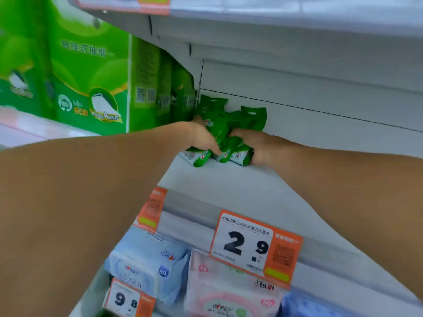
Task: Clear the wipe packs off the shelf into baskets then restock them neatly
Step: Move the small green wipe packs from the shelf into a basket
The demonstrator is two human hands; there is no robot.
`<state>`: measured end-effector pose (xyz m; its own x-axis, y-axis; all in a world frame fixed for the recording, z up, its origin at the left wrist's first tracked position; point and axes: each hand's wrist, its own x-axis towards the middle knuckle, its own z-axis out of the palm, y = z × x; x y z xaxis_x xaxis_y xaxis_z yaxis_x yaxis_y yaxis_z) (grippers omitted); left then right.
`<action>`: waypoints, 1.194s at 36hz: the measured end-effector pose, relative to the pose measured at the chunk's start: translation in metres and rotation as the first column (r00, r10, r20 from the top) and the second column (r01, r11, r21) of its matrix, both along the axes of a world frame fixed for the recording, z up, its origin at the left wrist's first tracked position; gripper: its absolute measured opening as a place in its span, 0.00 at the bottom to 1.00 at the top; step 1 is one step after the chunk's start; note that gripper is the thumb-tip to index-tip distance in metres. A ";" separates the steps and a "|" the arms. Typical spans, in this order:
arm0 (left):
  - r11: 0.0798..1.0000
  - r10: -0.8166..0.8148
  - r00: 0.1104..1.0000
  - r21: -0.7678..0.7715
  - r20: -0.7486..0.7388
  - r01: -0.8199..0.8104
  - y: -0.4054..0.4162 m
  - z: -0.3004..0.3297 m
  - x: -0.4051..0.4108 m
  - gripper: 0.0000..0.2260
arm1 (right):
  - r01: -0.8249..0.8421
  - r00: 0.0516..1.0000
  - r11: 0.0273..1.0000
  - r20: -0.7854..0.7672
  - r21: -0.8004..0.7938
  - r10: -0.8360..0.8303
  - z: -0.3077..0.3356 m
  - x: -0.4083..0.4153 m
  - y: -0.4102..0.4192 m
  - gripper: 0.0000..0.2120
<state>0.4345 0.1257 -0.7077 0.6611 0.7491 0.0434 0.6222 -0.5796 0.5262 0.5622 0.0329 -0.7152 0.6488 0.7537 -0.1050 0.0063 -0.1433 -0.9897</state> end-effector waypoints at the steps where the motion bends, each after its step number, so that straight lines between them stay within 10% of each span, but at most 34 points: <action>1: 1.000 -0.018 1.000 -0.002 0.012 0.018 -0.007 0.000 -0.002 0.46 | 0.005 1.000 1.000 -0.008 -0.003 -0.005 -0.001 0.001 -0.006 0.04; 18: 0.956 -0.280 0.941 -0.036 0.190 0.292 -0.202 0.006 -0.006 0.36 | 0.211 0.973 0.959 -0.054 -0.188 -0.225 0.024 0.028 -0.292 0.07; 26: 0.992 -0.113 0.893 0.001 0.436 0.126 -0.211 0.004 -0.035 0.50 | 0.289 0.948 0.956 -0.155 0.051 -0.278 0.017 -0.015 -0.342 0.04; 32: 0.993 -0.039 0.872 -0.078 0.488 0.087 -0.233 0.014 -0.064 0.32 | 0.396 0.895 0.866 -0.339 0.305 -0.290 0.019 -0.028 -0.378 0.07; 43: 0.994 -0.087 0.631 0.029 0.771 0.102 -0.257 0.024 -0.097 0.22 | 0.086 0.960 0.943 -0.280 0.320 0.007 -0.009 -0.094 -0.406 0.16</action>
<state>0.3373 -0.1309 -0.6841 0.4603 0.6899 0.5587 -0.0712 -0.5986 0.7979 0.4680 -0.3730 -0.7242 0.6598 0.7506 -0.0353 -0.2702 0.1932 -0.9432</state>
